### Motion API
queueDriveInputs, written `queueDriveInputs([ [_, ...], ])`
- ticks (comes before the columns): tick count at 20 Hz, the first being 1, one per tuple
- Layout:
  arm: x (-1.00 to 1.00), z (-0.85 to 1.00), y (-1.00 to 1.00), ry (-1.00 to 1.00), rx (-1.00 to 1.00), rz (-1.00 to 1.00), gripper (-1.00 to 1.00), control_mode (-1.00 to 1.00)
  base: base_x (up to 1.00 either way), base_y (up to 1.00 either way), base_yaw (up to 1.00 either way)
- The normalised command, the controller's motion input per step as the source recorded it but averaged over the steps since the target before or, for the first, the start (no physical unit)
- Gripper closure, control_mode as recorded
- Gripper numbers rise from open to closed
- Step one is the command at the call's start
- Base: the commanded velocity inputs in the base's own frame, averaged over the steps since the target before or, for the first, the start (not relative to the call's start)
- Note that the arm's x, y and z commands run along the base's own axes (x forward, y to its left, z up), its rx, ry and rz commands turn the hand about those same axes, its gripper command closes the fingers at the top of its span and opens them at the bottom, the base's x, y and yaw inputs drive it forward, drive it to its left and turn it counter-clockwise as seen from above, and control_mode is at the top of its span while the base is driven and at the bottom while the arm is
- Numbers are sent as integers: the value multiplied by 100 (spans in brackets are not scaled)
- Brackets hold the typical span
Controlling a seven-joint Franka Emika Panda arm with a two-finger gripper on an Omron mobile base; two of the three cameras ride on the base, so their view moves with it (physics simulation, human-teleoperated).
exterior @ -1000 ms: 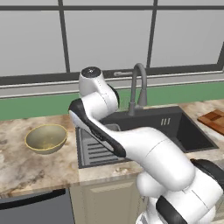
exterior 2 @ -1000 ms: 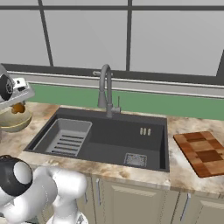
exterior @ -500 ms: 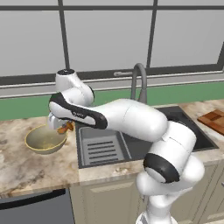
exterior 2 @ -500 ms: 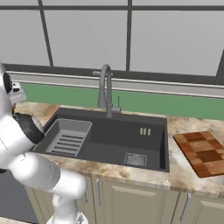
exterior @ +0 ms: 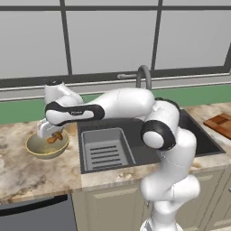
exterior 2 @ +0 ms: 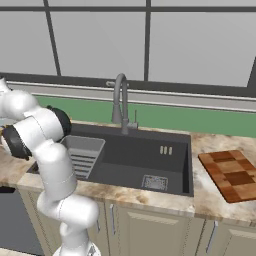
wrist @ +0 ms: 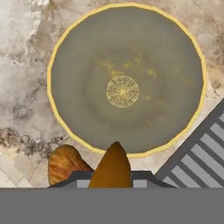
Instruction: Pick the mushroom from the sink and place it in the bowl. Then pick the bowl and place it in the microwave. Then close the microwave door and press the start button.
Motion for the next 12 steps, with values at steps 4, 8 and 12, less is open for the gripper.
queueDriveInputs([
  [4,43,-58,36,1,0,0,100,-100,0,0,0],
  [8,35,-33,24,0,0,0,100,-100,0,0,0],
  [12,33,-32,9,0,0,0,100,-100,0,0,0],
])
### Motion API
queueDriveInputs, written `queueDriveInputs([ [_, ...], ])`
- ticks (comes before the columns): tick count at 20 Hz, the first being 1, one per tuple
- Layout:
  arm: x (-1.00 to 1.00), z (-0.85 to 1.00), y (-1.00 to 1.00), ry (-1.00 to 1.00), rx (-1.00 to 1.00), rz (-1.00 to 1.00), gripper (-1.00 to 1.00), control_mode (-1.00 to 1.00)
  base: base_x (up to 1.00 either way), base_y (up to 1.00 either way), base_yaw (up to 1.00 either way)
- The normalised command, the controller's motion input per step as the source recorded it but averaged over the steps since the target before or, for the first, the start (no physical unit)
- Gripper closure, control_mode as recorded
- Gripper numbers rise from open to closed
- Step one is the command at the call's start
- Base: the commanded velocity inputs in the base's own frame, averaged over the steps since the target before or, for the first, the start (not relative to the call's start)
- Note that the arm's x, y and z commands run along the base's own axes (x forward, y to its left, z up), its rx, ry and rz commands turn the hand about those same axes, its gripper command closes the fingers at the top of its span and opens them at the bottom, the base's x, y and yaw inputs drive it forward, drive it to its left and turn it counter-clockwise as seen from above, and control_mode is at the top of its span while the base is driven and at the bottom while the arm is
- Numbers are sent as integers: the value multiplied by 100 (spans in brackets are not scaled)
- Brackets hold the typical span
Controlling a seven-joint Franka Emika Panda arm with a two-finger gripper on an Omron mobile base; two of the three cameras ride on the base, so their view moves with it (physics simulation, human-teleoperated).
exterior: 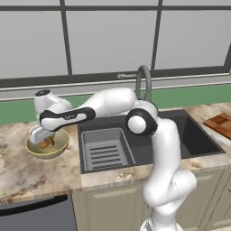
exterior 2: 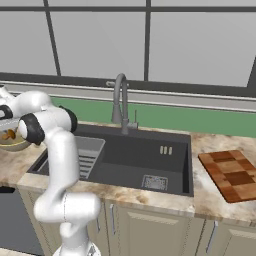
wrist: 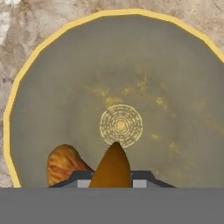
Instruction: Pick the mushroom from the sink and place it in the bowl. Then pick the bowl and place it in the microwave. Then close the microwave door and press the start button.
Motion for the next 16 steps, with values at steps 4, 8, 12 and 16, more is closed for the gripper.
queueDriveInputs([
  [4,25,-34,0,0,0,0,100,-100,0,0,0],
  [8,19,-41,-7,0,0,-1,-100,-100,0,0,0],
  [12,11,-26,-16,0,0,-2,-100,-100,0,0,0],
  [16,0,1,-45,-1,8,-6,-100,-100,0,0,0],
])
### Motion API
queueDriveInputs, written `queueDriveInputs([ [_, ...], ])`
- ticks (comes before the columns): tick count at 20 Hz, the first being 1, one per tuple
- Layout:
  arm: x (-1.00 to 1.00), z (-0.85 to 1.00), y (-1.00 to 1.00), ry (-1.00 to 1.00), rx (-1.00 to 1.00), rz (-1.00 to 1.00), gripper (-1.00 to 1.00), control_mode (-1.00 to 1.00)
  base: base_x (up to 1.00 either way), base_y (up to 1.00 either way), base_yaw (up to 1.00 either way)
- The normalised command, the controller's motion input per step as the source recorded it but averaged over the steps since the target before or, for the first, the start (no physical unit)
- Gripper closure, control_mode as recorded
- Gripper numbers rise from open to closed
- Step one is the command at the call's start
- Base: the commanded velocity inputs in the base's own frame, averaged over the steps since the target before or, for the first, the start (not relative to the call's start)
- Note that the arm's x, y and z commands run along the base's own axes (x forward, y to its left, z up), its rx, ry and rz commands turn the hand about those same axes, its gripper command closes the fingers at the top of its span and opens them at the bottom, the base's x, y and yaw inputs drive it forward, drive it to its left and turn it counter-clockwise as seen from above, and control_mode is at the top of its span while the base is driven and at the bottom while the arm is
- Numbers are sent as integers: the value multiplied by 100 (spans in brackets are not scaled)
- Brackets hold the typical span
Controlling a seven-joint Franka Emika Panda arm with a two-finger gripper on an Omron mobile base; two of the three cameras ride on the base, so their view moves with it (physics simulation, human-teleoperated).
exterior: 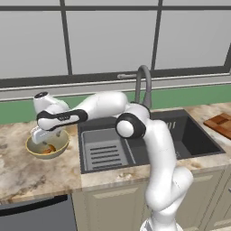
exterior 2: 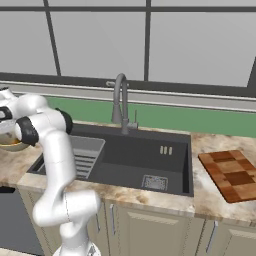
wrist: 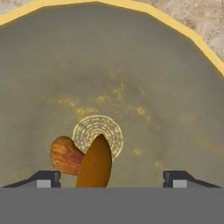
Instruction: Pick the mushroom from the sink and place it in the bowl. Then pick the bowl and place it in the microwave. Then close the microwave door and press the start button.
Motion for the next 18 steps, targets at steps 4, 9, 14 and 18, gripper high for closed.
queueDriveInputs([
  [4,-1,21,-78,0,17,-15,-100,-100,0,0,0],
  [9,-5,8,-70,1,15,-26,-100,-100,0,0,0],
  [14,0,-24,-15,2,2,-27,-100,-100,0,0,0],
  [18,2,-29,16,0,0,-20,-100,-100,0,0,0],
])
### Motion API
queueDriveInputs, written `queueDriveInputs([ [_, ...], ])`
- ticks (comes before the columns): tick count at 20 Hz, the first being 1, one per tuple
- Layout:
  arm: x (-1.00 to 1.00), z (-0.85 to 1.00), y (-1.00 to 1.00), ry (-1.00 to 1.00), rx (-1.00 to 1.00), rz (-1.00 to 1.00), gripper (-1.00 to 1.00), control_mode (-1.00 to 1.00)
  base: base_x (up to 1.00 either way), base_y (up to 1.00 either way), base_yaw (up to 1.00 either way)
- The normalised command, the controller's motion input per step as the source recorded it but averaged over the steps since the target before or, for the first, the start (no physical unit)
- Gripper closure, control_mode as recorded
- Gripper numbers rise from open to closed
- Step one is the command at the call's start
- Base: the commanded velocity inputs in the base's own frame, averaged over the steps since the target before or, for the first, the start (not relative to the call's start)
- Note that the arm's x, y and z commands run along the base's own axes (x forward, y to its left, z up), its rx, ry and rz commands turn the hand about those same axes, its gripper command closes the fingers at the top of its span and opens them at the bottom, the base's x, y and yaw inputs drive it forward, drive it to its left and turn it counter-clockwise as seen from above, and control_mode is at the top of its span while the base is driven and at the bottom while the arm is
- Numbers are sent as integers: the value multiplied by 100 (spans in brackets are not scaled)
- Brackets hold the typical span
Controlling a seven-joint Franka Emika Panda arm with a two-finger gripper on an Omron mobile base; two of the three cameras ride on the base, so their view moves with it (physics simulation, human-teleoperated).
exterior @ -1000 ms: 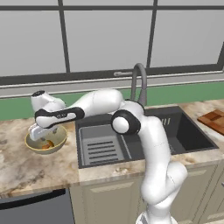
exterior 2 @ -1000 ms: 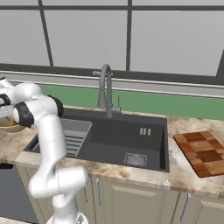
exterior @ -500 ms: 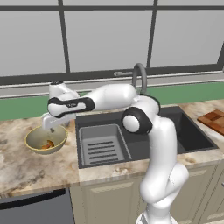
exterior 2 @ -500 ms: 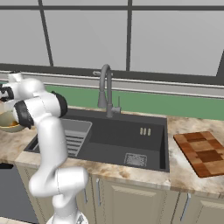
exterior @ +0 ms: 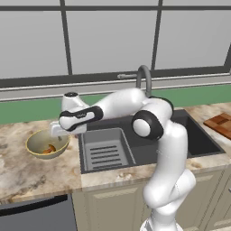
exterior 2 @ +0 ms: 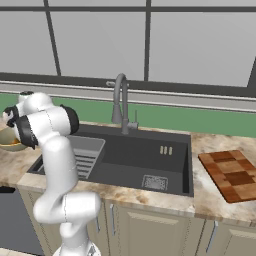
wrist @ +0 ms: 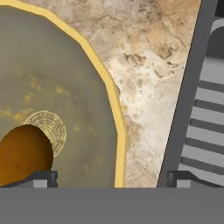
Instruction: Pick the mushroom from the sink and place it in the bowl. Then pick the bowl and place it in the microwave. Then close the microwave door and press the start button.
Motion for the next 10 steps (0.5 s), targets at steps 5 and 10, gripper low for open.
queueDriveInputs([
  [5,6,-33,24,0,0,-17,-100,-100,0,0,0],
  [10,0,-17,5,0,0,-15,100,-100,0,0,0],
])
